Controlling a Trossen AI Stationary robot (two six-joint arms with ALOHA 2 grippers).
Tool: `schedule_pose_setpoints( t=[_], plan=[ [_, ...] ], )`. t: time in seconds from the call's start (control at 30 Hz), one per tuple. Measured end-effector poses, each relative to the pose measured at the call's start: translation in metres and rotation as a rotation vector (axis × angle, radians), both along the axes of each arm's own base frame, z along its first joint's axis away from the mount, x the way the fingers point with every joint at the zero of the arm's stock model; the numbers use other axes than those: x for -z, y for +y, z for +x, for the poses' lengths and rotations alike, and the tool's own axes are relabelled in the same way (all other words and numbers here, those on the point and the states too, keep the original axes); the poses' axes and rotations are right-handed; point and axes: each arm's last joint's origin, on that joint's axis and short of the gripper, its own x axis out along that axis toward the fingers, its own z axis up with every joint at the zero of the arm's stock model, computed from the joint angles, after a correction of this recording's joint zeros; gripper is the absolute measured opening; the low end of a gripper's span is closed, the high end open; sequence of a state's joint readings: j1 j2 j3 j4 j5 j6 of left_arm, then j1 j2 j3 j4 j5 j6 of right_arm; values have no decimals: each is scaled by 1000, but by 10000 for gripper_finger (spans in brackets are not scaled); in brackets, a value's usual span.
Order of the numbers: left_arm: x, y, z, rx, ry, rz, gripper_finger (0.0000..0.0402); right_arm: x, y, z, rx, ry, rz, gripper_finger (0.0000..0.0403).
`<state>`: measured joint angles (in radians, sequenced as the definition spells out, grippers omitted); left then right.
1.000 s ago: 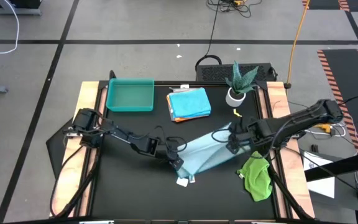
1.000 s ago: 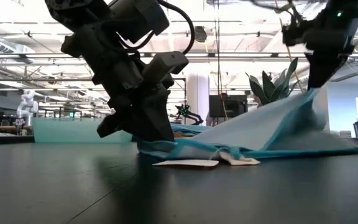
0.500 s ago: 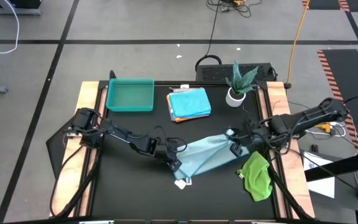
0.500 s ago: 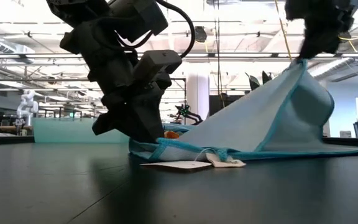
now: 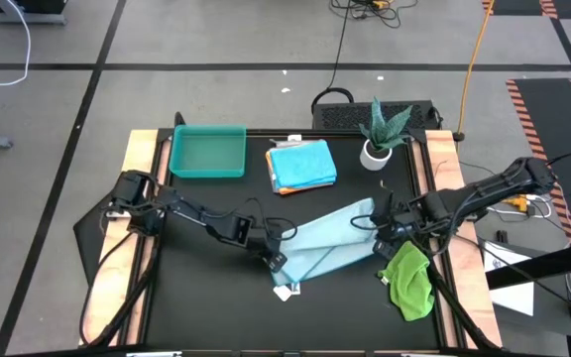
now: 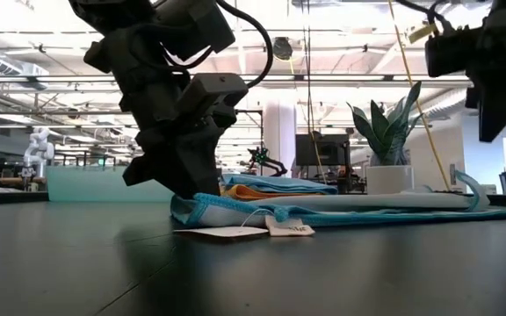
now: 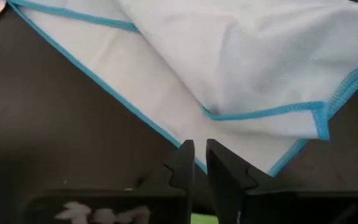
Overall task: Fold microfiber towels
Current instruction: Fold the light blue microfiber towel
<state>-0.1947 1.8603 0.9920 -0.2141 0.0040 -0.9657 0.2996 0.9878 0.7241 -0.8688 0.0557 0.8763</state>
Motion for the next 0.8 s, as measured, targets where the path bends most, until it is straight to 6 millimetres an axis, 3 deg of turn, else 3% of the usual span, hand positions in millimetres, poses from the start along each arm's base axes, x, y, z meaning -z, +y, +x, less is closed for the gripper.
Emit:
schedule_pose_setpoints(
  t=[0.1, 0.23, 0.3, 0.43, 0.53, 0.63, 0.8],
  plan=[
    [1, 2, -4, 19, 41, 21, 55, 1, -1, 1, 5, -18, -23, 44],
    [-14, 12, -17, 20, 106, 45, 55, -2, -3, 0, 6, -43, -44, 45],
    [-29, 16, -25, 0, 93, 85, 55, -2, -6, -1, 18, -42, -44, 45],
    [-78, 4, -31, 13, -23, 249, 39, -5, -11, -3, 28, -57, -48, 45],
    [-96, -6, -37, 92, -11, 310, 10, -7, -16, -2, 11, -80, -64, 45],
    [-114, -16, -35, 138, -68, 313, 8, -8, -19, 2, -31, -105, -61, 45],
    [-108, -26, -34, 158, -59, 303, 26, -4, -21, 4, -154, -66, -35, 52]
  ],
)
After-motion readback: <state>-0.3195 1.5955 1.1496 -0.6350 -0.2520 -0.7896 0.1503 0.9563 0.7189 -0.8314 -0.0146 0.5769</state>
